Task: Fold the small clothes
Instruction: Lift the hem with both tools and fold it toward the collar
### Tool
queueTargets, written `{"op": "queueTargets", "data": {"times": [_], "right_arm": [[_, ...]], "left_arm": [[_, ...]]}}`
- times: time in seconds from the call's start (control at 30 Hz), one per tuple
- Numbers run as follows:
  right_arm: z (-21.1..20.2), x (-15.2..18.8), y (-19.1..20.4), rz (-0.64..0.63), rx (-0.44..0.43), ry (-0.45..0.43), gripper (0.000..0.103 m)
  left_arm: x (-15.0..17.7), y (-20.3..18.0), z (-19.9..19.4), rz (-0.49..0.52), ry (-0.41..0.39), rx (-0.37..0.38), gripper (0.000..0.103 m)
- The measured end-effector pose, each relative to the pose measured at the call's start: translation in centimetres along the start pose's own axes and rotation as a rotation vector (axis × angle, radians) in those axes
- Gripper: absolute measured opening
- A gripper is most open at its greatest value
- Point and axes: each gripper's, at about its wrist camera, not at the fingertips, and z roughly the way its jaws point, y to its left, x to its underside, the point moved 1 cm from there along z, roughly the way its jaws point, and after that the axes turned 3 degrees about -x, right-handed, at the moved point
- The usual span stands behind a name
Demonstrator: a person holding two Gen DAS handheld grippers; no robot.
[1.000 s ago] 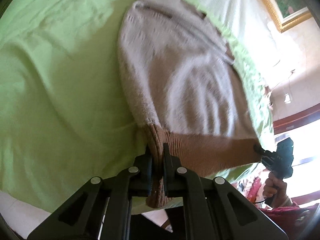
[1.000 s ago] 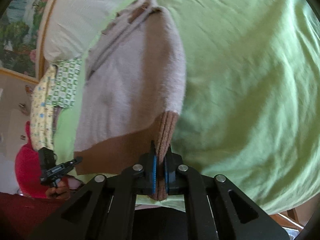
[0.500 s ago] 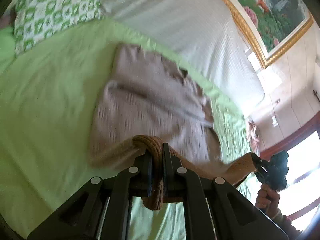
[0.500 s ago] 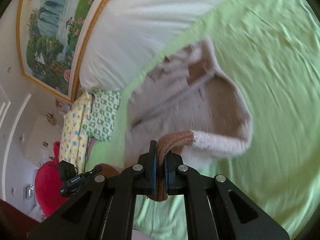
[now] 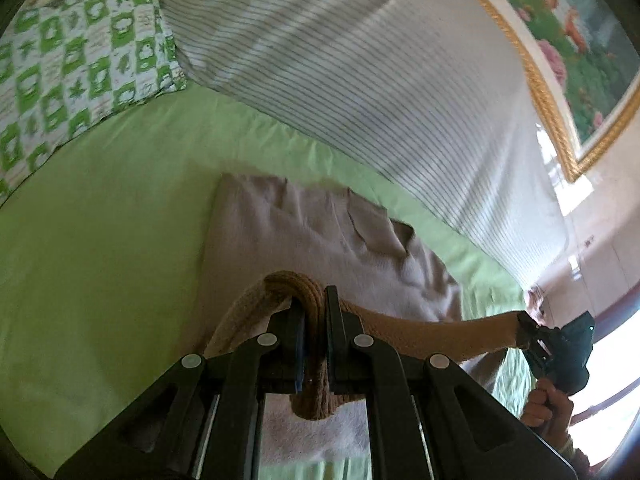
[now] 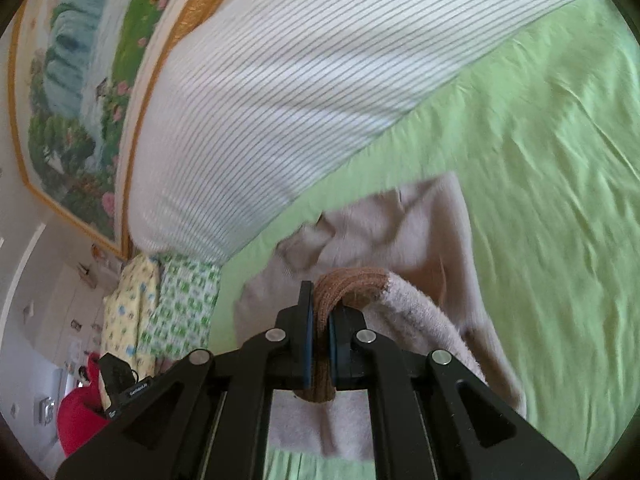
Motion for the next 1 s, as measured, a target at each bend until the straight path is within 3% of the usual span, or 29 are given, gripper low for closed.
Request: {"op": "queueTargets", "data": {"times": [0.33, 0.6, 0.87, 0.97, 1.0], "right_arm": [[7.7, -5.6, -3.6, 0.047, 0.053, 0.026, 0.007], [12.5, -6.2, -7.3, 0.074, 0.15, 0.071, 0.007], [13.9, -6.5, -8.3, 0.106, 0.176, 0.099, 0.011], [13.4, -6.8, -8.1, 0.12, 0.18, 0.101, 0.019], [13.2, -6.8, -7.9, 0.119, 0.177, 0.094, 0.026]], "left_arm": [[-6.4, 0.8, 8.8, -0.032, 0.016, -0.056, 0.006], [-6.8, 2.9, 16.2, -0.046, 0.085, -0.147, 0.007], [-6.9, 3.1, 16.9, -0.046, 0.094, -0.144, 0.011], [-7.0, 3.4, 15.7, -0.083, 0.092, -0.119, 0.016], [-6.9, 3.3, 15.0, -0.087, 0.087, -0.115, 0.017]]}}
